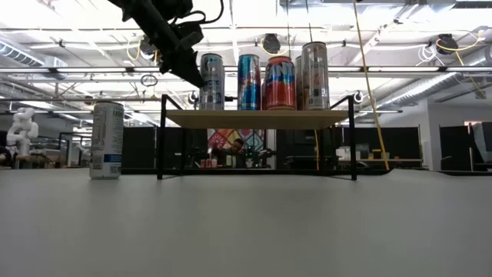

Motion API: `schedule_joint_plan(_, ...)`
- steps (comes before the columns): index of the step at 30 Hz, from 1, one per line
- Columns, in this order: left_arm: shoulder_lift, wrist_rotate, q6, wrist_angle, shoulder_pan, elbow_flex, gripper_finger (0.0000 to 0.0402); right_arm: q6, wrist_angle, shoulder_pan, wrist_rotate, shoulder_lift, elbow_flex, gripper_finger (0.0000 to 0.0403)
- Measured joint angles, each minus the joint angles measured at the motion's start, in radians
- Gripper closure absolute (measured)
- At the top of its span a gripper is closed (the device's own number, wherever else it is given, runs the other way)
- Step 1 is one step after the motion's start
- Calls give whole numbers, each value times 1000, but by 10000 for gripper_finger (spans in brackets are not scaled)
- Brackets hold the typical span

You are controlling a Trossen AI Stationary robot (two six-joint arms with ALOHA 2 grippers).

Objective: Place canned beverage on shelf
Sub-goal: Put the bottom white soda can on the shelf aligned with the other white soda can

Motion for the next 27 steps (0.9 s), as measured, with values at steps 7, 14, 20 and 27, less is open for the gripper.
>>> schedule_joint_plan(7, -1, -8, -1, 11, 0, 0, 352, 0, 0, 0, 0, 0, 0, 48)
schedule_joint_plan(14, -1, -34, 0, 12, 0, 0, 352, 0, 0, 0, 0, 0, 0, 48)
schedule_joint_plan(20, -1, -37, -4, 11, -1, 0, 352, 0, 0, 0, 0, 0, 0, 48)
schedule_joint_plan(27, -69, 49, -225, -109, -14, 60, 353, 10, -1, 0, 0, 0, 0, 48)
